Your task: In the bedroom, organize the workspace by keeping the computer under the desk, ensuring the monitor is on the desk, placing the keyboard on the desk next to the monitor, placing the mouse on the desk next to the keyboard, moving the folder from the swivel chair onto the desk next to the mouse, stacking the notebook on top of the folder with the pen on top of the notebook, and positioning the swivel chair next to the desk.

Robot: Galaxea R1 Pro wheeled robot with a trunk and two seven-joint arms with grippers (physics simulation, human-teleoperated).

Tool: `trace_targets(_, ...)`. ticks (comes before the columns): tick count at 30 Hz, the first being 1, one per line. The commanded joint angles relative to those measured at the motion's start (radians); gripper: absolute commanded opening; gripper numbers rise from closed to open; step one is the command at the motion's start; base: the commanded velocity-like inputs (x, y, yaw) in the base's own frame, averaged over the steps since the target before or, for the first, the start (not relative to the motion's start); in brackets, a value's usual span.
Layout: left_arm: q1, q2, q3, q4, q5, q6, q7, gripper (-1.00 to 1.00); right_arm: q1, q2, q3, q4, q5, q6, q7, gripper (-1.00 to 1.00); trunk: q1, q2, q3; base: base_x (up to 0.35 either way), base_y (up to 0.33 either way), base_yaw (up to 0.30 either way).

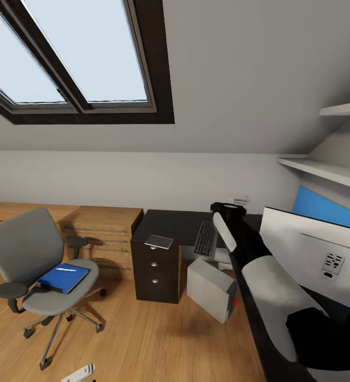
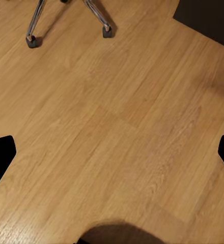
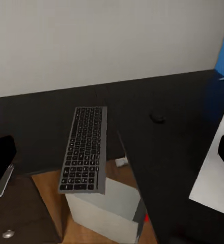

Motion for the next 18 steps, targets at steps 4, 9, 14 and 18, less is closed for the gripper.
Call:
trace_targets(4, 0.000, 0.001, -0.006, -0.002, 0.005, 0.002, 0.009, 1.00, -0.098, 0.005, 0.003, -0.050, -0.043, 0.017, -0.066, 1.00, 0.000, 0.000, -0.001, 0.000, 0.000, 0.000)
trace_targets(9, -0.001, 0.001, -0.007, -0.002, 0.003, -0.001, 0.005, 1.00, -0.161, -0.018, 0.000, -0.102, -0.044, 0.021, -0.091, 1.00, 0.000, 0.000, -0.001, 0.057, 0.000, 0.000)
trace_targets(14, -0.001, 0.001, -0.006, -0.001, 0.005, -0.002, 0.004, 1.00, -0.169, -0.106, 0.000, -0.101, -0.047, 0.025, -0.082, 1.00, 0.000, 0.000, -0.001, 0.296, 0.000, 0.000)
trace_targets(18, 0.000, 0.001, -0.007, 0.003, 0.007, -0.002, 0.003, 1.00, -0.170, -0.183, -0.006, -0.072, -0.052, 0.027, -0.029, 1.00, 0.000, 0.000, -0.001, 0.325, 0.001, 0.000)
